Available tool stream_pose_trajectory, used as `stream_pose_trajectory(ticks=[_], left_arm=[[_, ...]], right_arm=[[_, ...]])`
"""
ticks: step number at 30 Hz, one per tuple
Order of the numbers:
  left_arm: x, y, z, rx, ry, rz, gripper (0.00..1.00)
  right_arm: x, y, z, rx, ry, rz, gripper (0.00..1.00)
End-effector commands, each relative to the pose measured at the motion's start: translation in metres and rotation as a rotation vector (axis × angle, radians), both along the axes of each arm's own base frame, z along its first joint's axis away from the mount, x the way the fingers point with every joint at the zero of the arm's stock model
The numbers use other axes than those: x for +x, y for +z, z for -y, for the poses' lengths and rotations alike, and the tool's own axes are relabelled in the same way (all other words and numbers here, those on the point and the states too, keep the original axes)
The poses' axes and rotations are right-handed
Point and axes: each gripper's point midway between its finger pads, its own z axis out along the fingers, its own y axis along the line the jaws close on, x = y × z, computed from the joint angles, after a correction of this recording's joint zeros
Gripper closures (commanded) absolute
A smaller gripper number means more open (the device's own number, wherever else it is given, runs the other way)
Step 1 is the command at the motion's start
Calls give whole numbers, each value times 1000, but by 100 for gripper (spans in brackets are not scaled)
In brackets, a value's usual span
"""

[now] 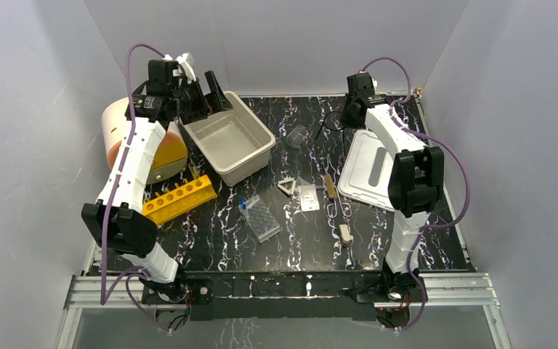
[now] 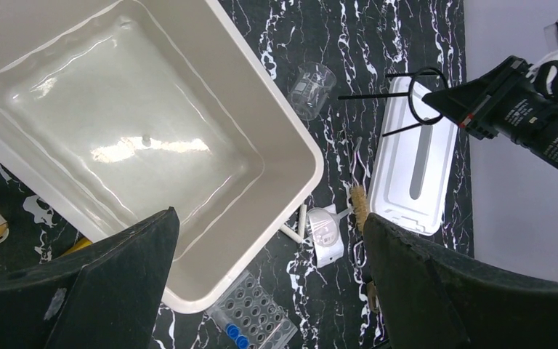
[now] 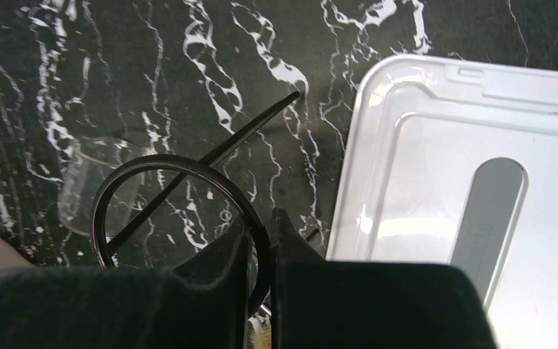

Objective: Organize the chemistry lab equipment

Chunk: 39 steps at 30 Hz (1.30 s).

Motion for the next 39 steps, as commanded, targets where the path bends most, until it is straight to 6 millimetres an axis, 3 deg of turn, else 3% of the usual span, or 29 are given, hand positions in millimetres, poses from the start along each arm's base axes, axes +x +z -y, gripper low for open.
stream_pose_trajectory(ticks=[1,7,12,16,22,26,30,39], left_arm=[[-8,15,-3,3,9,38,2],[-15,23,-6,-12,37,52,2],[-23,36,-20,9,115,95,2],[-32,48,-32,17,184,135,2],[-52,65,-59,45,329,196,4],[-73,59,-78,45,436,206,4],[-89,66,-81,-1,473,243,4],[-101,62,-76,-43,465,196,5]], right_arm=[[28,109,-14,108,25,300,100],[25,186,-26,195,79,476,100],[12,242,-56,258,181,590,100],[-4,278,-105,274,307,657,100],[-36,309,-207,330,538,736,100],[-62,305,-268,363,686,737,100],[-77,276,-312,360,763,692,100],[-54,192,-347,281,719,572,100]])
